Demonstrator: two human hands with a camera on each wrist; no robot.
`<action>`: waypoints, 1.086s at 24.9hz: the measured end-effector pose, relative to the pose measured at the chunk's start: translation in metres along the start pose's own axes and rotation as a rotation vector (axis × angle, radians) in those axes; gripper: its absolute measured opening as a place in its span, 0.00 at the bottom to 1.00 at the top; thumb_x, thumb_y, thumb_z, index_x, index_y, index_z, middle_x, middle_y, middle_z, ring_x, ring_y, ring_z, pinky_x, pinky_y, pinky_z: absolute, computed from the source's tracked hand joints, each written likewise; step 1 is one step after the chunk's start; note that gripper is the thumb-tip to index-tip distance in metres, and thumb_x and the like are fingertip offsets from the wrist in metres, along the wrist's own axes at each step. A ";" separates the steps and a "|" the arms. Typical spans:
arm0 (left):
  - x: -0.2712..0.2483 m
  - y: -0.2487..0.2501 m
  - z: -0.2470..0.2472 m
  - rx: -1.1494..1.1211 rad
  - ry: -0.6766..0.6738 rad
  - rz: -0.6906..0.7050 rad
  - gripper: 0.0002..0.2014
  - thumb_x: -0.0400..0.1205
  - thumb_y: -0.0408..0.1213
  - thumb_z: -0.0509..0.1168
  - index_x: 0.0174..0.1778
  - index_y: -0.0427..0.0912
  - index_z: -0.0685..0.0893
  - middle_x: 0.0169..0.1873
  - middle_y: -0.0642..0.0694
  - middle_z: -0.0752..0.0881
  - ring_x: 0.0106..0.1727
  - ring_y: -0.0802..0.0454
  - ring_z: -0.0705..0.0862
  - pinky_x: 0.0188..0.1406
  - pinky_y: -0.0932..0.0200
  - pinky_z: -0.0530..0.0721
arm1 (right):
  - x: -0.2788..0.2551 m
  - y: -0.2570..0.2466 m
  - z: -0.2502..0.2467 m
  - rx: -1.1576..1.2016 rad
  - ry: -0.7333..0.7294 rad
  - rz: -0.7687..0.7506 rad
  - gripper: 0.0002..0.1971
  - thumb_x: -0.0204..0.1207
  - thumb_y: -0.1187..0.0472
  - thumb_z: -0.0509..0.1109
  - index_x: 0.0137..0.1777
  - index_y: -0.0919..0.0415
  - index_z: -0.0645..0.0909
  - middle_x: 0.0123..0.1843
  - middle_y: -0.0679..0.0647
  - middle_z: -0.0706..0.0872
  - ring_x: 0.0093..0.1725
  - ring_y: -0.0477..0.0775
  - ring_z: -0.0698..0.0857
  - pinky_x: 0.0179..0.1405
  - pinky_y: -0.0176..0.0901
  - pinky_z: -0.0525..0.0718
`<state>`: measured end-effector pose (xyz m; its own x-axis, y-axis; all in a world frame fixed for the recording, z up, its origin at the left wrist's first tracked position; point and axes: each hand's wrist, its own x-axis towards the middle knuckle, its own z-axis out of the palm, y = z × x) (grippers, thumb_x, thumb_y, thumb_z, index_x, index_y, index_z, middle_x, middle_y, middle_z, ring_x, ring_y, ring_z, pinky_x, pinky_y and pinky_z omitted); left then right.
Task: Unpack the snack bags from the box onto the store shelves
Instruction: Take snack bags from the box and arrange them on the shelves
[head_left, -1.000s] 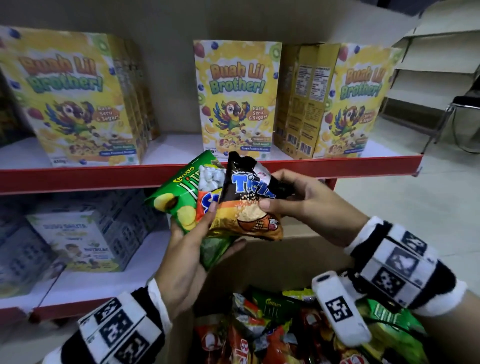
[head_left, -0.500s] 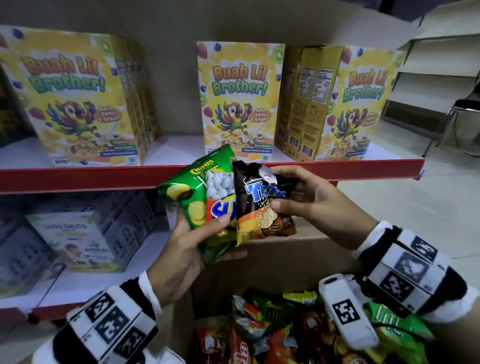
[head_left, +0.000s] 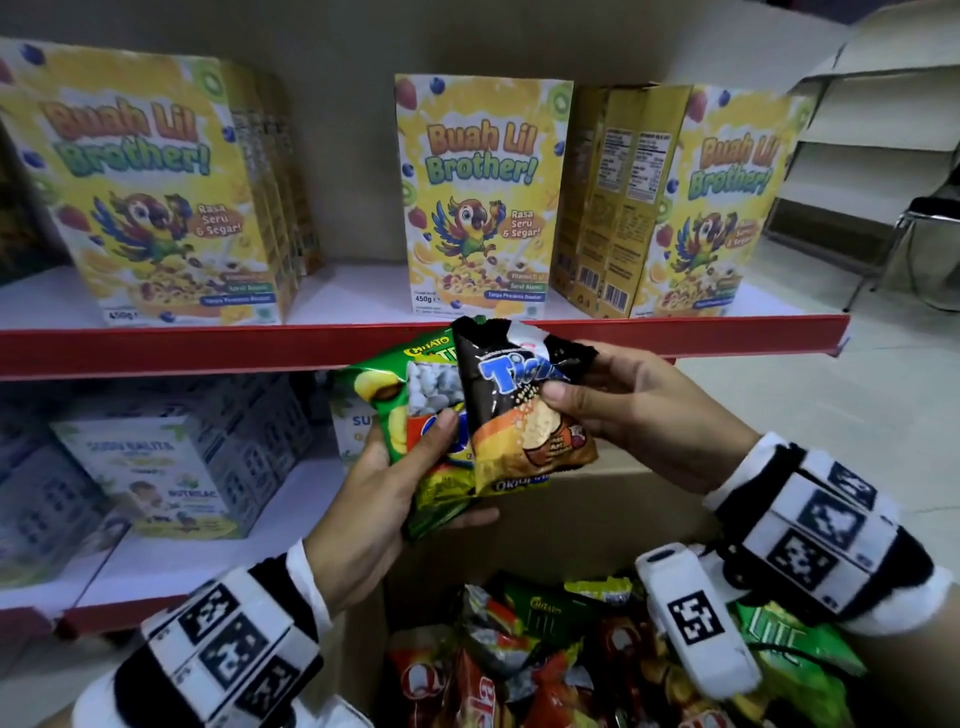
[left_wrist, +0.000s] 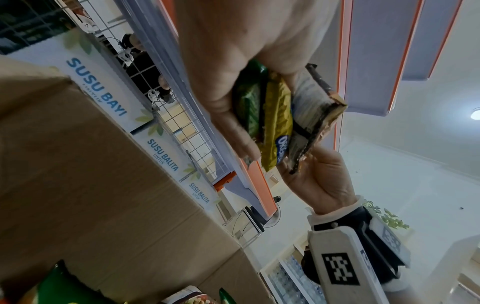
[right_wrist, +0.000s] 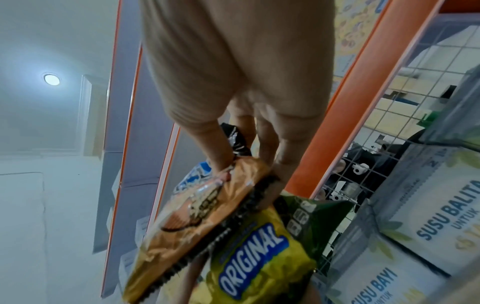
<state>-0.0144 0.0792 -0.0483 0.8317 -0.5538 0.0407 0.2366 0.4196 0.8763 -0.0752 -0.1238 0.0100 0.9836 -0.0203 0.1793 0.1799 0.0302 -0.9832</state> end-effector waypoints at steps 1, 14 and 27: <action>-0.001 0.001 0.000 0.008 -0.006 0.007 0.29 0.68 0.46 0.70 0.66 0.49 0.75 0.55 0.42 0.90 0.48 0.38 0.91 0.33 0.41 0.88 | 0.000 0.002 0.002 -0.007 -0.003 -0.001 0.14 0.62 0.64 0.74 0.49 0.57 0.85 0.41 0.48 0.91 0.42 0.46 0.89 0.42 0.35 0.87; 0.032 0.053 0.018 0.292 0.198 0.433 0.24 0.75 0.52 0.67 0.62 0.43 0.82 0.55 0.39 0.89 0.55 0.39 0.89 0.58 0.31 0.83 | 0.029 -0.043 -0.005 -0.021 0.287 -0.319 0.19 0.66 0.63 0.73 0.58 0.57 0.80 0.51 0.50 0.90 0.55 0.51 0.87 0.60 0.49 0.85; 0.067 0.198 0.122 0.363 0.401 0.280 0.35 0.69 0.58 0.64 0.68 0.40 0.79 0.56 0.46 0.89 0.55 0.53 0.89 0.55 0.57 0.87 | 0.091 -0.193 0.007 -0.033 0.449 -0.294 0.12 0.76 0.67 0.69 0.58 0.59 0.80 0.47 0.44 0.89 0.48 0.40 0.85 0.48 0.34 0.82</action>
<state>0.0273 0.0375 0.1866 0.9786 -0.1144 0.1711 -0.1462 0.1988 0.9691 -0.0199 -0.1247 0.2159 0.7875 -0.4489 0.4224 0.4392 -0.0721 -0.8955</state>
